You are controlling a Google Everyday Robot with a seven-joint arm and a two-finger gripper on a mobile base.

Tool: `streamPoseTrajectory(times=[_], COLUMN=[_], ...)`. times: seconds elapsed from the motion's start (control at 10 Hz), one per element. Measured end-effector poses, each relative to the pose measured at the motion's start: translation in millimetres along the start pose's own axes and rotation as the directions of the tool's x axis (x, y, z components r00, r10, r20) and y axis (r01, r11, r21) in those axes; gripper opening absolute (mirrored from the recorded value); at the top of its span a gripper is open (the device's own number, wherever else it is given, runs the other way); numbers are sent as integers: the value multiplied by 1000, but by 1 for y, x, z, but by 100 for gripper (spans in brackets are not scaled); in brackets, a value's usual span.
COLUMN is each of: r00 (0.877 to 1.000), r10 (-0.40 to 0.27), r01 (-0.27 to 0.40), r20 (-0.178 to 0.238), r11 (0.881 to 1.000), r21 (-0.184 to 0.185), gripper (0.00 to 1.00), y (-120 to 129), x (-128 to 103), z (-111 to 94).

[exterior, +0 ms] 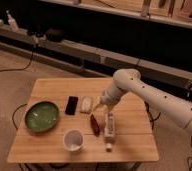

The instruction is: Place the pepper on the white sponge

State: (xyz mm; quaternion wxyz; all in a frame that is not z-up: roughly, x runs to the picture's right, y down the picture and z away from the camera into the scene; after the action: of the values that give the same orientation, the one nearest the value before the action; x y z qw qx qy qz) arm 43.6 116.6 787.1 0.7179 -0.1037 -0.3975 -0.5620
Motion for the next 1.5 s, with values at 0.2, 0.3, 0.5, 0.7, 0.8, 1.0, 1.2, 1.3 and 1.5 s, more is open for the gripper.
streamPoseTrajectory(times=[0.2,0.3,0.5,0.7,0.8,1.0,1.2,1.3,1.5], r00=[1000,1000,999,995,992,987,985,985,984], r10=[-1,-1,2,-6,-10,-19,-25,-30,-35], r01=[1,1,-2,6,12,25,35,42,50], r20=[1,1,40,103,125,162,172,172,174], r11=[1000,1000,1000,1000,1000,999,998,997,995], r21=[-1,0,0,-7,-11,-32,-52,-65,-84], gripper=[49,49,49,49,49,49,49,49,49], y=[0,0,7,15,17,23,24,25,25], x=[0,0,-9,-23,-27,-31,-27,-24,-21], z=[0,1,17,44,54,71,79,82,89])
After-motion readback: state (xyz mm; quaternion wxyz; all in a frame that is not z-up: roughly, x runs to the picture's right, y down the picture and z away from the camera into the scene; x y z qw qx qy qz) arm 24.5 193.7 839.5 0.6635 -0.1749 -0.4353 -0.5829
